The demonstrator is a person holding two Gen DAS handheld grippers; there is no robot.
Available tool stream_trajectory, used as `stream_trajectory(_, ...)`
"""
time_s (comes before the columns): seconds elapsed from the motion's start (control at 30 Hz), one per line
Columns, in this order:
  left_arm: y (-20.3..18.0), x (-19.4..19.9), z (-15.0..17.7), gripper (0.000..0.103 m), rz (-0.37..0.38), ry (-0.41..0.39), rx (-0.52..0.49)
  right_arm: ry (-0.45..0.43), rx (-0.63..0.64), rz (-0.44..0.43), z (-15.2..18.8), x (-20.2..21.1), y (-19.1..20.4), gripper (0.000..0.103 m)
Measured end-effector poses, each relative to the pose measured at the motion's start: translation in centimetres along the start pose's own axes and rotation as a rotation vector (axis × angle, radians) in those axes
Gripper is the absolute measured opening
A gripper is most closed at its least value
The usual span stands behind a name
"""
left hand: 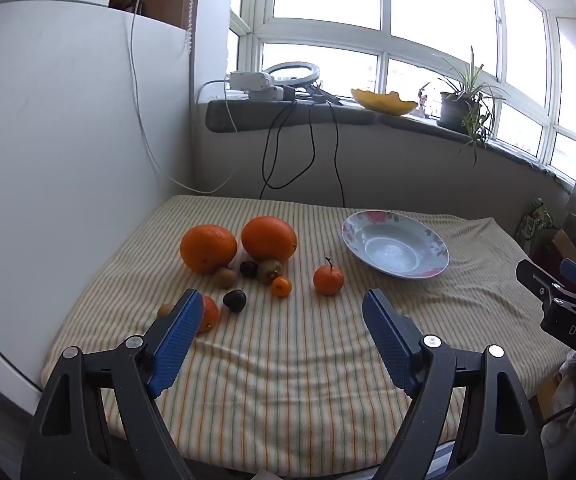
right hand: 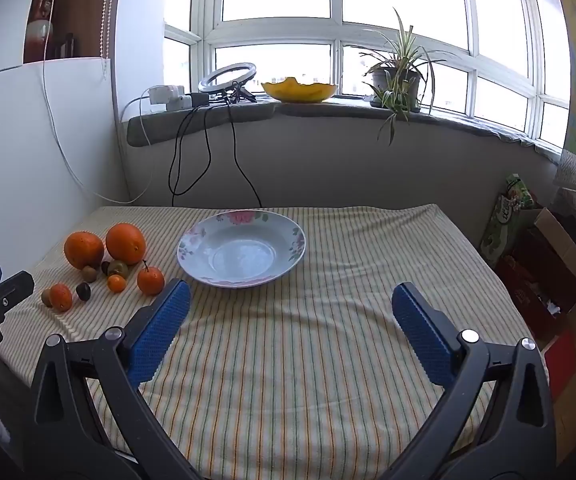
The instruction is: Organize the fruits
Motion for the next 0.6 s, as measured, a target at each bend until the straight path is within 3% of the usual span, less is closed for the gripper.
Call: stream_trajectory(0.6, -0.24, -0.37, 0.25, 0.082, -0.003, 0.0, -0.003, 0.012, -0.02, -0.008, 0.24, -0.13, -0.56, 0.103)
Point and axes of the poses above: each gripper's, at about its wrist camera, not at the fingertips, and x roughly against the way its jaws point, y to its left, z to its underside, the point moved 5 cm from there along -x, roughly the way its jaws point, and after that the axes turned 7 degrees about x, right-handed, at the moved point
